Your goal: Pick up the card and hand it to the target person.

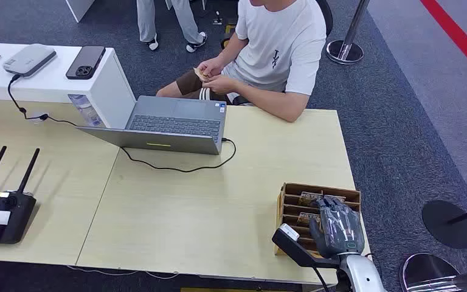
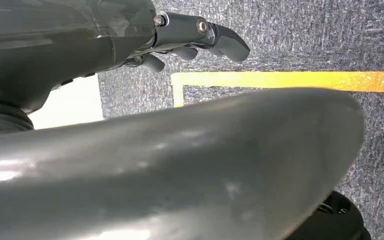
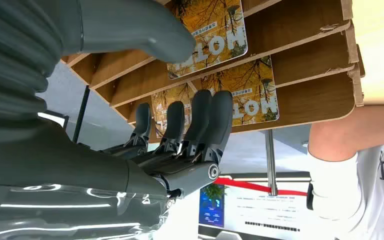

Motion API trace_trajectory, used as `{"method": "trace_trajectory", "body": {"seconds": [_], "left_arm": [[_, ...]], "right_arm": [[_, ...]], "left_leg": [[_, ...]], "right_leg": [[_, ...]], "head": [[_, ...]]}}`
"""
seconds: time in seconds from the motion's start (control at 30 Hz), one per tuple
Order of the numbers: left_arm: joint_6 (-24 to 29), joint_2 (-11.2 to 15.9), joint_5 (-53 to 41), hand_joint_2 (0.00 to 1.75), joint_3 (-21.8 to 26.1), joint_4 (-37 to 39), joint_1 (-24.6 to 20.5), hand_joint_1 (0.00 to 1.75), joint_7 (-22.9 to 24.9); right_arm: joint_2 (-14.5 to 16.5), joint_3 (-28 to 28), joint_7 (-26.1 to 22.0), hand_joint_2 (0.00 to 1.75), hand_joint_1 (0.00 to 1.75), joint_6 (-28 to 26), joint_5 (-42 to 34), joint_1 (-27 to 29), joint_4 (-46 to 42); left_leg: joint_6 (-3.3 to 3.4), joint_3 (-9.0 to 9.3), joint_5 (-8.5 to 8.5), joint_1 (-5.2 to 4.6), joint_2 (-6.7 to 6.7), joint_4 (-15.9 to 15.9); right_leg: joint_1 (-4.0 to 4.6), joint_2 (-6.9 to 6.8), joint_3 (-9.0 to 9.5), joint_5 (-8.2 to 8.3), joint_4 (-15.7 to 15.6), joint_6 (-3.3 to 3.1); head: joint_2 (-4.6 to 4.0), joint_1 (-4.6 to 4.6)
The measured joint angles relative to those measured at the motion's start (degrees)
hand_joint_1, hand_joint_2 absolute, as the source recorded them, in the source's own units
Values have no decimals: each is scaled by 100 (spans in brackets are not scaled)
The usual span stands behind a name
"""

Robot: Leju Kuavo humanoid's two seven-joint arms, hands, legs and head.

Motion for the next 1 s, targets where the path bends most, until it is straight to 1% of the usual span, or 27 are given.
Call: {"method": "trace_trajectory", "body": {"seconds": [0.13, 0.23, 0.43, 0.57, 0.67, 0.77, 0.87, 1.0], "left_arm": [[0, 0, -1, 0, -10, 0, 0, 0, 2], [0, 1, 2, 0, -12, -1, 0, 0, 2], [0, 2, 9, 0, -16, -1, 0, 0, 1], [0, 2, 10, 0, -27, 0, 0, 0, 0], [0, 2, 10, 0, -48, 1, 0, 0, 0], [0, 2, 10, 0, -65, 1, -1, 0, -4], [0, 4, 14, 0, -90, 1, -1, 0, -11], [0, 4, 21, 0, -107, 1, -1, 0, -13]], "right_arm": [[0, -1, -9, 175, 116, 2, -20, 26, -30], [0, 0, -20, 175, 120, 7, -49, 38, -40], [0, 3, -57, 175, 116, 15, -108, 54, -66], [0, 4, -66, 175, 108, 27, -138, 65, -66], [0, 4, -69, 175, 97, 33, -150, 75, -66], [-1, 4, -70, 175, 92, 40, -163, 84, -66], [0, 4, -70, 175, 80, 40, -183, 89, -64], [-1, 4, -70, 175, 82, 40, -198, 89, -63]], "left_leg": [[0, 0, 0, 0, 0, 0], [0, 0, 0, 0, 0, 0], [0, 0, 0, 0, 0, 0], [0, 0, 0, 0, 0, 0], [0, 0, 0, 0, 0, 0], [0, 0, 0, 0, 0, 0], [0, 0, 0, 0, 0, 0], [0, 0, 0, 0, 0, 0]], "right_leg": [[0, 0, 0, 0, 0, 0], [0, 0, 0, 0, 0, 0], [0, 0, 0, 0, 0, 0], [0, 0, 0, 0, 0, 0], [0, 0, 0, 0, 0, 0], [0, 0, 0, 0, 0, 0], [0, 0, 0, 0, 0, 0], [0, 0, 0, 0, 0, 0]], "head": [[0, 0], [0, 0], [0, 0], [0, 0], [0, 0], [0, 0], [0, 0], [0, 0]]}}
